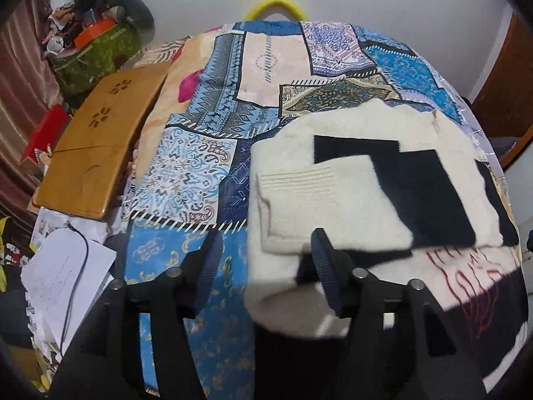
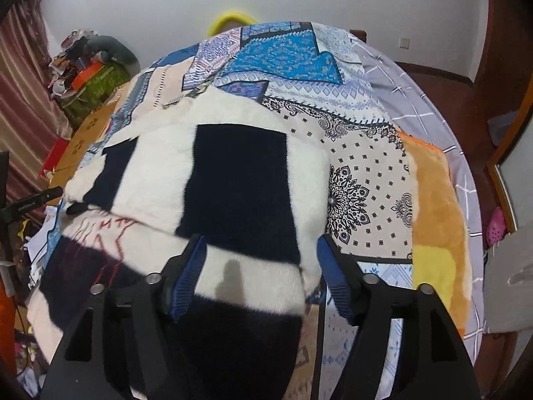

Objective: Fold small clothes

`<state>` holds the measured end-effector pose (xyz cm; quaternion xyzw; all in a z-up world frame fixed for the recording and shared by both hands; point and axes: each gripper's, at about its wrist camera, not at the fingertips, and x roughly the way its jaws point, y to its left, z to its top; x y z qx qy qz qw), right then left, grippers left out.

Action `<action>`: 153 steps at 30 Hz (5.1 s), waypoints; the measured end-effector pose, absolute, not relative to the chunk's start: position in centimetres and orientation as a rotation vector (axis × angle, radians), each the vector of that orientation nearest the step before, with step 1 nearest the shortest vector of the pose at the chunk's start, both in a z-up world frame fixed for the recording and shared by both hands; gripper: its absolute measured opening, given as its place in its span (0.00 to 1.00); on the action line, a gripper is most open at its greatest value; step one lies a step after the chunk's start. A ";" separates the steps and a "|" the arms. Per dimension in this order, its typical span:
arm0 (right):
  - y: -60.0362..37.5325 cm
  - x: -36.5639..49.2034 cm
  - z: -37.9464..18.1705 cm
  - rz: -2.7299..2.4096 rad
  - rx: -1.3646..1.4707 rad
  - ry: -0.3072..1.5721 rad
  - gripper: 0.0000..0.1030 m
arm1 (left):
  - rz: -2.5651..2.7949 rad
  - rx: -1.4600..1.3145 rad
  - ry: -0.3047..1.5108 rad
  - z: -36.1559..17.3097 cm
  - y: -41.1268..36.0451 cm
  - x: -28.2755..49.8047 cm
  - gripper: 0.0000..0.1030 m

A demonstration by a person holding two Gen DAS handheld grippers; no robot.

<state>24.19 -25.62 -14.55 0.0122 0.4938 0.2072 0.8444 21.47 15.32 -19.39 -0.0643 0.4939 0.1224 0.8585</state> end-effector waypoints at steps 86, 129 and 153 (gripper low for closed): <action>-27.5 26.2 -16.9 0.415 0.178 0.994 0.13 | 0.133 -0.298 1.047 -21.3 15.5 20.5 0.13; -27.7 18.5 -16.6 0.430 0.124 1.075 0.53 | 0.170 -0.362 1.157 -23.4 13.9 14.8 0.61; -24.1 18.9 -13.3 0.576 0.054 0.962 0.09 | -0.033 -0.345 1.032 -16.7 10.4 15.8 0.10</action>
